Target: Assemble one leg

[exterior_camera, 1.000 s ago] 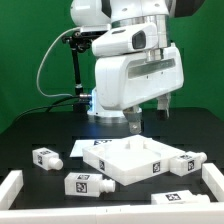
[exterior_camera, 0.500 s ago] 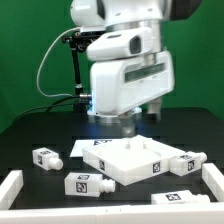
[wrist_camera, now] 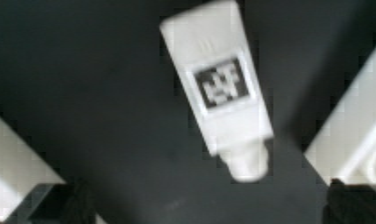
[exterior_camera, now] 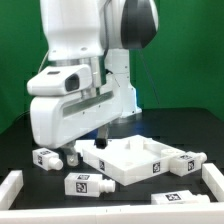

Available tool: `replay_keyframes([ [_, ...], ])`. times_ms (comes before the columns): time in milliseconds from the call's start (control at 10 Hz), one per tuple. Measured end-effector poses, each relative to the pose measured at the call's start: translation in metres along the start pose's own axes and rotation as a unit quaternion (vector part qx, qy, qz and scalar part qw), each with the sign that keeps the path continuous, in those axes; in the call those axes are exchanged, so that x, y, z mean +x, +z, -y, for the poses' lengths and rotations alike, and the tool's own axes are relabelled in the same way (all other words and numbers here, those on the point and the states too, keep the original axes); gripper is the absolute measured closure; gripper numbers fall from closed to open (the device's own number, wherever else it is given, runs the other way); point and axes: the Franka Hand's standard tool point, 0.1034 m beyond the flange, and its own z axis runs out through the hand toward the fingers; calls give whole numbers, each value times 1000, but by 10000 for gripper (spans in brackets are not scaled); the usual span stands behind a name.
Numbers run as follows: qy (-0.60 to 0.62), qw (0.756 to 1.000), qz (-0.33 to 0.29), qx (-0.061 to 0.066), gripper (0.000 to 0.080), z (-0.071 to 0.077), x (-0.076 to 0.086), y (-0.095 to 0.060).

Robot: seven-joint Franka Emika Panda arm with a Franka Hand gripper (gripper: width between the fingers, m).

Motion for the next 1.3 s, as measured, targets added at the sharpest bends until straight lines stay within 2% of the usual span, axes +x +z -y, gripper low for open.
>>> replay_keyframes([
  [200,1,1000,1,2,150,1,-3,5],
  [300,-1,1000,4,3,150,5,-14,18],
  [400,0,1000,12,10,150,10,-25,30],
  [500,-2,1000,13,9,150,10,-30,40],
  [700,5,1000,13,14,150,11,-34,63],
  [800,5,1000,13,13,150,11,-33,62],
  [1000,5,1000,13,15,390,12,-34,63],
  [1100,5,1000,13,15,390,12,-34,63],
  [1200,2,1000,14,15,515,12,-35,63],
  [1300,-27,999,14,14,515,5,-50,62],
])
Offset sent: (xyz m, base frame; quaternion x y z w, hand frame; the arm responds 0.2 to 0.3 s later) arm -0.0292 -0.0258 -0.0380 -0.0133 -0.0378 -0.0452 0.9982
